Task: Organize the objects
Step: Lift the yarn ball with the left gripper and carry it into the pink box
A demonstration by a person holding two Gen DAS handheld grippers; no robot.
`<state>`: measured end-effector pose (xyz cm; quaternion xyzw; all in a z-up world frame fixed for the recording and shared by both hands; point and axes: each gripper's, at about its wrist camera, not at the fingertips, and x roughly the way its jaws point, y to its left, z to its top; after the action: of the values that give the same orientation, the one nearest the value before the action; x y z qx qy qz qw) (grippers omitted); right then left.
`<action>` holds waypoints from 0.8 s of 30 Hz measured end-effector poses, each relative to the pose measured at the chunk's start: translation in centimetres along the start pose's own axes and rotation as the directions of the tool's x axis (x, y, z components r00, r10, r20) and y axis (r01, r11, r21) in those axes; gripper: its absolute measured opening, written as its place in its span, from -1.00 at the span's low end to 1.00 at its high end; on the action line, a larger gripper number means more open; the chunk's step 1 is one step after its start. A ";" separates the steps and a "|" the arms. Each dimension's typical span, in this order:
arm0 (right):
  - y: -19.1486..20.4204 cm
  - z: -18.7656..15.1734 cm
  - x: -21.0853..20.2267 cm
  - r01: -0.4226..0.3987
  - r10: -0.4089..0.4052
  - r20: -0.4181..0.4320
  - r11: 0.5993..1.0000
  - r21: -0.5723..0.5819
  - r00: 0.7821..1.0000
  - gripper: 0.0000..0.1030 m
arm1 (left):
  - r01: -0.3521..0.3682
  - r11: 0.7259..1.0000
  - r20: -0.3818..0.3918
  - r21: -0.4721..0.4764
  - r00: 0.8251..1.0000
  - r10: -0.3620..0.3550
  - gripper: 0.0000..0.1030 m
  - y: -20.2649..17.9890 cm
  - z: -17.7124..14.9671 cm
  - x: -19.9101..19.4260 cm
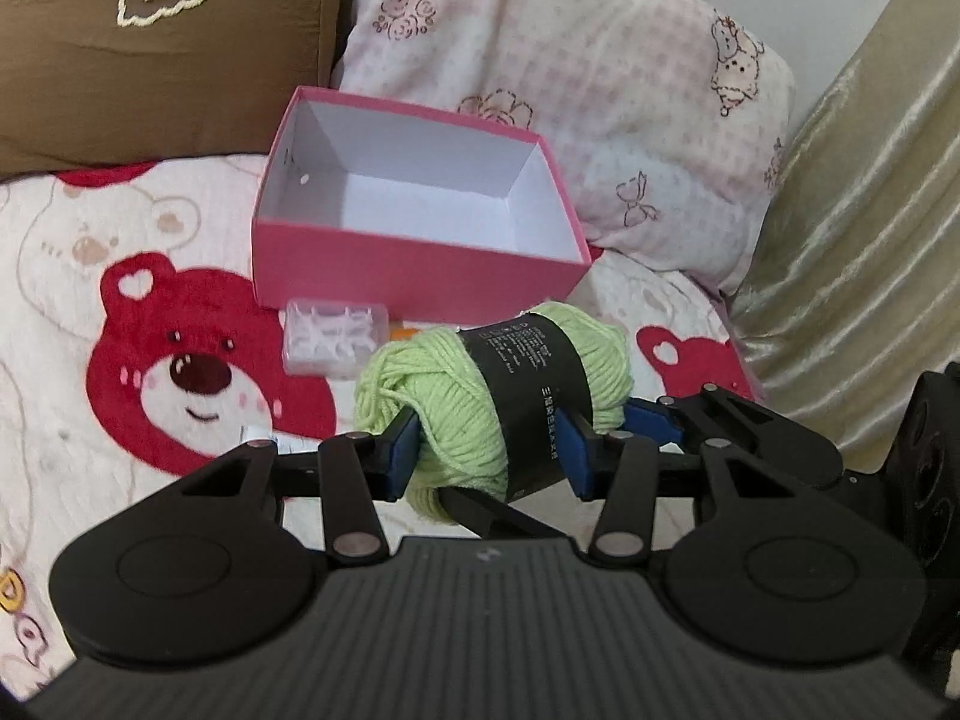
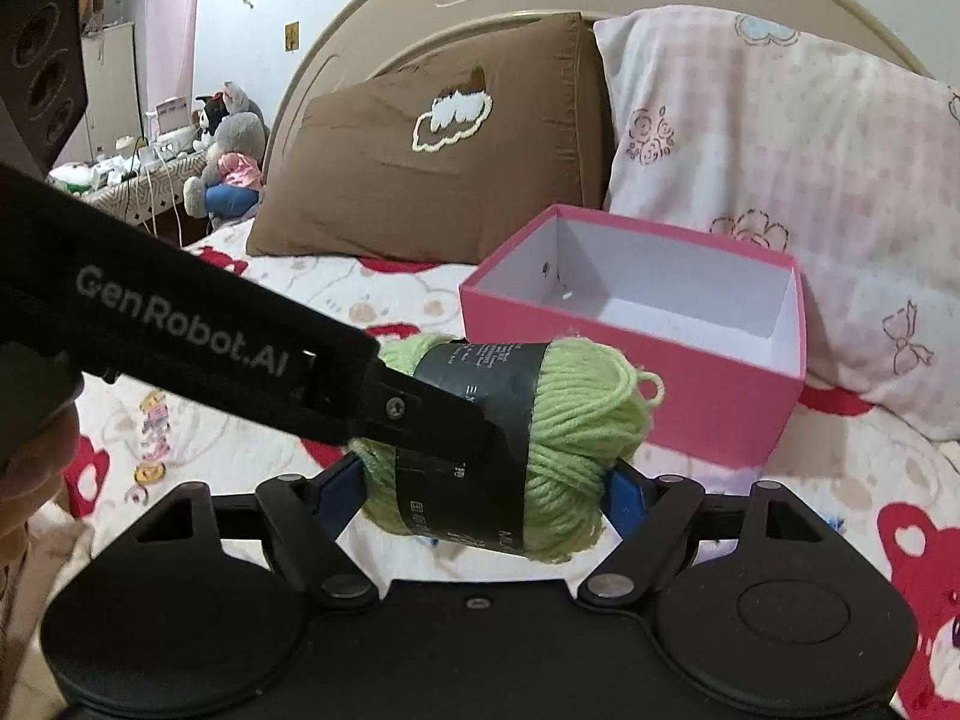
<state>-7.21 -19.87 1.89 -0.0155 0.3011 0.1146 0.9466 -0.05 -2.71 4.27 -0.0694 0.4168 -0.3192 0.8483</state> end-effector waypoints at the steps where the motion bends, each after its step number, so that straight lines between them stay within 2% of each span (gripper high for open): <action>1: -0.2 0.5 0.0 -0.006 0.006 -0.001 1.000 0.004 1.000 0.61 | 0.000 1.000 -0.004 -0.004 1.000 0.000 -0.10 0.0 0.7 -0.1; 10: -2.0 5.5 0.4 -0.044 0.045 -0.007 0.997 0.071 0.999 0.61 | 0.002 1.000 -0.008 0.016 1.000 -0.002 -0.10 -1.0 6.4 -0.7; 19: -3.5 9.3 0.9 -0.046 0.046 -0.003 0.997 0.058 0.999 0.52 | 0.027 1.000 0.011 -0.004 1.000 -0.027 -0.10 -0.4 9.7 -0.4; 24: -3.9 11.0 2.8 -0.027 0.029 -0.053 0.998 0.053 0.998 0.51 | 0.017 1.000 -0.022 0.002 1.000 -0.017 -0.08 0.6 11.5 1.0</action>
<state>2.13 -21.98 9.15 0.0102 0.3297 0.1195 0.9364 9.35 -4.55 10.78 -0.0686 0.4250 -0.3274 0.8411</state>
